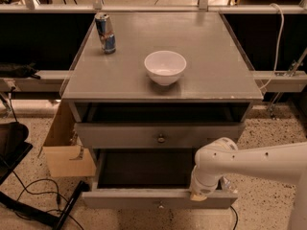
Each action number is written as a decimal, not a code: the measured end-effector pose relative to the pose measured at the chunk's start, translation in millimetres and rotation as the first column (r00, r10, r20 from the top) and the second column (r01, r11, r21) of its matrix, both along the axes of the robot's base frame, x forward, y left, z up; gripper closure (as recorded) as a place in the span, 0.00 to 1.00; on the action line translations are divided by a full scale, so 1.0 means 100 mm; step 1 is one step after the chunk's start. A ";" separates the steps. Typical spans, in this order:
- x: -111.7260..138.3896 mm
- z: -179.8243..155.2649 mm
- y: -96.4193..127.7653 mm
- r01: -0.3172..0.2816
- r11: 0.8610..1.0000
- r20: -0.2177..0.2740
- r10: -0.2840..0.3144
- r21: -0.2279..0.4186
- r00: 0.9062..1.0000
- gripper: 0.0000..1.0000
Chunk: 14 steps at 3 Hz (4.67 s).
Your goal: Open middle drawer
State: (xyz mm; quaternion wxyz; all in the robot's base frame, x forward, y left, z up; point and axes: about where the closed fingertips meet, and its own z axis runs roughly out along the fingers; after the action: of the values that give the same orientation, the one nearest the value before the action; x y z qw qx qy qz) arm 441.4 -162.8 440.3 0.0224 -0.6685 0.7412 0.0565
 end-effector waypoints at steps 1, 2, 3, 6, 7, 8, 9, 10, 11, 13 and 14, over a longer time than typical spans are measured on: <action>0.00 0.00 0.00 0.000 1.000 0.000 0.000 0.000 1.000 0.34; 0.00 0.00 0.00 0.000 1.000 0.000 0.000 0.000 1.000 0.03; 0.00 0.00 0.00 0.000 1.000 0.000 0.000 0.000 1.000 0.00; -0.44 -0.31 -0.09 0.017 1.000 -0.116 -0.016 0.011 0.993 0.19; -0.74 -0.33 -0.08 0.031 0.999 -0.164 -0.028 0.014 0.986 0.42; -0.75 -0.29 -0.08 0.037 0.999 -0.169 -0.034 0.013 0.985 0.65; -0.71 -0.28 -0.09 0.037 0.999 -0.169 -0.034 0.013 0.985 0.89; -0.74 -0.24 -0.10 0.051 0.999 -0.183 -0.047 0.013 0.982 1.00; -0.77 -0.21 -0.11 0.062 0.998 -0.195 -0.059 0.012 0.979 1.00; -0.74 -0.18 -0.12 0.074 0.997 -0.206 -0.070 0.011 0.976 1.00; -0.75 -0.16 -0.12 0.073 0.997 -0.213 -0.069 0.013 0.975 1.00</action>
Offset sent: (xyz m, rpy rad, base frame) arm 0.0000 0.0000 0.0000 0.0000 0.0000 0.0000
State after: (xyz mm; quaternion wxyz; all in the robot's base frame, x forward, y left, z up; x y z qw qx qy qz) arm 366.9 -174.9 424.8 -0.0478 -0.6316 0.7621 0.1345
